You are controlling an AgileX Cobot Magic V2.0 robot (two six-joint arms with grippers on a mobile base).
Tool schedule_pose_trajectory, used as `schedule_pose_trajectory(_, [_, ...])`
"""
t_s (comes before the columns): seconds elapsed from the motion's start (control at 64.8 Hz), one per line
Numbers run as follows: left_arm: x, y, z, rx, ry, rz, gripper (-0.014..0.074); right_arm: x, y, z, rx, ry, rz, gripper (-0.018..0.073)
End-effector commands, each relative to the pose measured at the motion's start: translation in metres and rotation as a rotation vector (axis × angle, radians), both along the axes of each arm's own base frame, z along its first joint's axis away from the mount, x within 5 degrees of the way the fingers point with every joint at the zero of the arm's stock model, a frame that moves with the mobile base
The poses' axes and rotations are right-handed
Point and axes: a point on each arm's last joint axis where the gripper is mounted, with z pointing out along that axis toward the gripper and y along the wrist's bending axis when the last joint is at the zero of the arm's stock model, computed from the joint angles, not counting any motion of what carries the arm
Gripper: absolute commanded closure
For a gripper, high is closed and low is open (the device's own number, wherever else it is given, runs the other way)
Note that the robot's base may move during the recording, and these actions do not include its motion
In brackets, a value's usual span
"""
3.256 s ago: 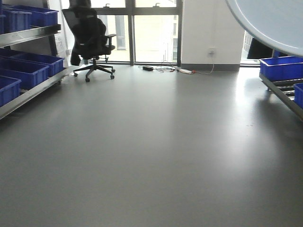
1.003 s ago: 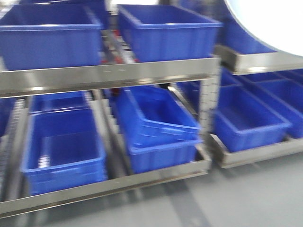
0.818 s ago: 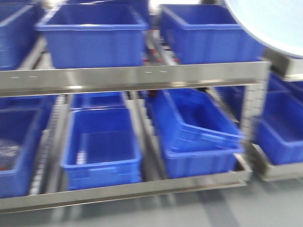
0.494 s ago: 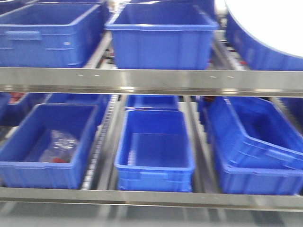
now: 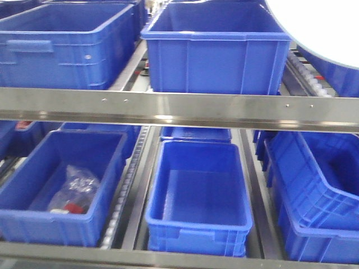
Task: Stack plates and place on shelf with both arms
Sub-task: 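Drive the base up to the shelf of blue bins, holding the plates, then hold the plates above the large blue bin on the shelf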
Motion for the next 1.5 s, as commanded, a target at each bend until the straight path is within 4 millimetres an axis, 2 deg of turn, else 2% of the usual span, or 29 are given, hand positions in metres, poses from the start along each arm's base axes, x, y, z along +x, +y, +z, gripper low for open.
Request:
schedule_pose_trajectory(0.0, [0.0019,0.0004,0.0172,-0.02,-0.106,0.007,0.0513,-0.0013,-0.0038,0.0199,0.003,-0.128,-0.04,0.051])
schedule_pose_trajectory(1.482, [0.0019,0.0004,0.0172,-0.02,-0.106,0.007,0.0513,-0.0013,-0.0038,0.0199,0.003,-0.128,-0.04,0.051])
